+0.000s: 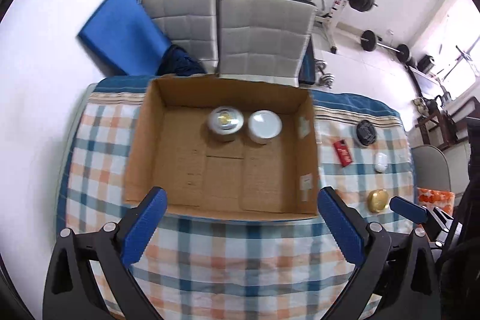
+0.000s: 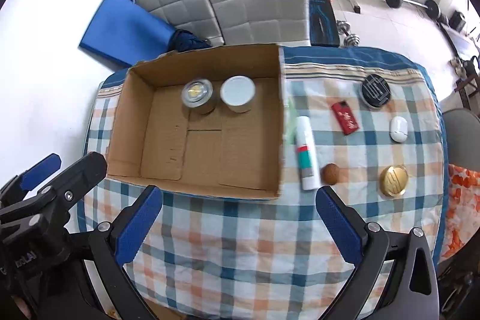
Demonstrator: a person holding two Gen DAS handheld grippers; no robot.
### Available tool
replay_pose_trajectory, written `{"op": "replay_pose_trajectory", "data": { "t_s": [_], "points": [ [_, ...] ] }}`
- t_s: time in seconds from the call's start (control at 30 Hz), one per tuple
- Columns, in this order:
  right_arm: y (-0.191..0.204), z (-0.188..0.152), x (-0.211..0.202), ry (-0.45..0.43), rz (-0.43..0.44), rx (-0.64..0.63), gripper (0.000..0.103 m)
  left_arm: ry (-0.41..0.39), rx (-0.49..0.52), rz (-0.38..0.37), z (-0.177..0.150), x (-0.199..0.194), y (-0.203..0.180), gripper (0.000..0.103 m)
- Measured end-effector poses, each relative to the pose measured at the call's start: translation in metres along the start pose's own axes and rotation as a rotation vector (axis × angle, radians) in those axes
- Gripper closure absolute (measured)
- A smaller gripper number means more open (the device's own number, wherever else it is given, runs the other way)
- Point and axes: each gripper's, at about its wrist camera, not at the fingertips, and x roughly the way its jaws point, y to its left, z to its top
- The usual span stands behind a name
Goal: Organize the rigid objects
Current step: 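Grasp the black 'Blank ME' tin with the left tool while the right tool grasps the gold tin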
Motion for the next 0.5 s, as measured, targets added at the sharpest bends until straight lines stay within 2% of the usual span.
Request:
{"op": "replay_pose_trajectory", "data": {
  "t_s": [0.13,0.37,0.5],
  "points": [
    [-0.050,0.005,-0.009,-0.003,-0.021,0.051,0.000,0.009,0.055,-0.044,0.008,0.015,-0.055,0.000],
    [-0.186,0.026,-0.003,0.033,-0.107,0.211,0.000,0.086,0.139,-0.093,0.035,0.077,-0.154,0.000],
    [-0.265,0.033,0.025,0.101,-0.147,0.306,0.000,0.140,0.167,-0.039,0.046,0.127,-0.190,0.000]
  ]
}}
